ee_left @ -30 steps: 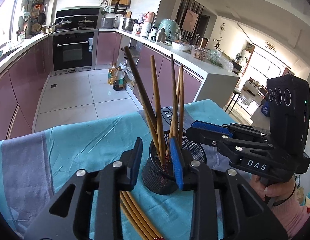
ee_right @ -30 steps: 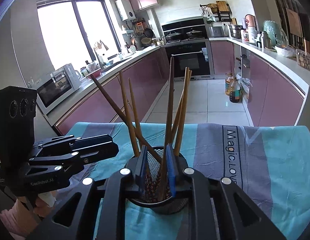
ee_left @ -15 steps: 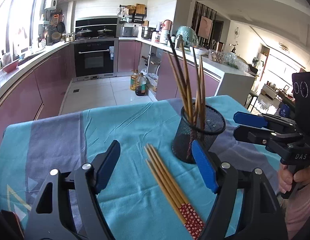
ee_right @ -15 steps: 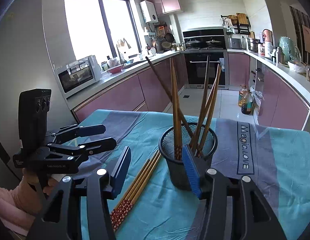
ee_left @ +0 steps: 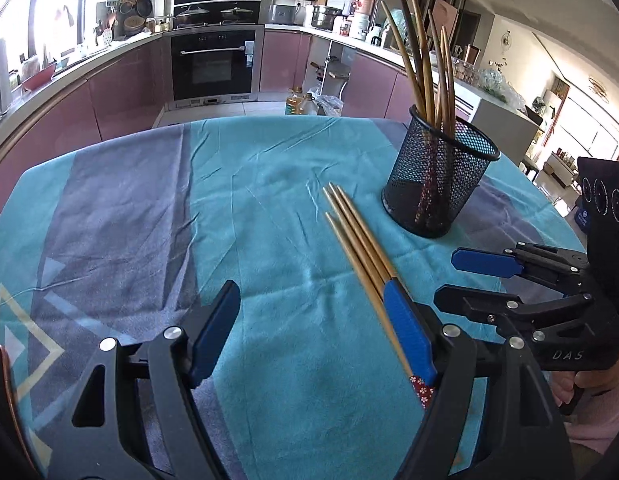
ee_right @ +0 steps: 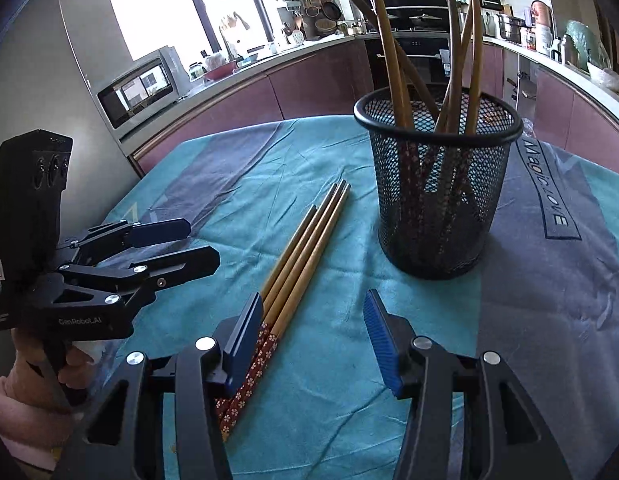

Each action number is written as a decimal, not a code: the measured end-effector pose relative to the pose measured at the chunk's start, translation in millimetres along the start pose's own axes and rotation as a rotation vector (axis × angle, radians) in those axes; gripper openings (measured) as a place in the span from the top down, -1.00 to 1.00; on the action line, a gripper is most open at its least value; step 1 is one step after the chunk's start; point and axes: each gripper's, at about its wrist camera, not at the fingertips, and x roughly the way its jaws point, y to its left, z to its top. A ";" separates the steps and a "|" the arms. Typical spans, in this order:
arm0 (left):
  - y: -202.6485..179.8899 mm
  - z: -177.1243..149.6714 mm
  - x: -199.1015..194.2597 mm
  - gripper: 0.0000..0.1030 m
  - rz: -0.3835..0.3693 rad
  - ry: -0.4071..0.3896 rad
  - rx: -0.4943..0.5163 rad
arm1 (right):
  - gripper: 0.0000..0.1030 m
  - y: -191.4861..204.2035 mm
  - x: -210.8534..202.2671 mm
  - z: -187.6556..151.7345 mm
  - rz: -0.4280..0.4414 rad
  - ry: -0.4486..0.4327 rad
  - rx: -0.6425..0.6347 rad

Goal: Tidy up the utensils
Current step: 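Move both grippers back down to the remaining chopsticks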

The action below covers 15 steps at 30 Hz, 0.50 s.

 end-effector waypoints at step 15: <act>-6.4 -13.4 11.0 -0.41 -0.006 0.040 -0.001 | 0.19 17.4 21.3 -6.4 -0.054 0.036 -0.029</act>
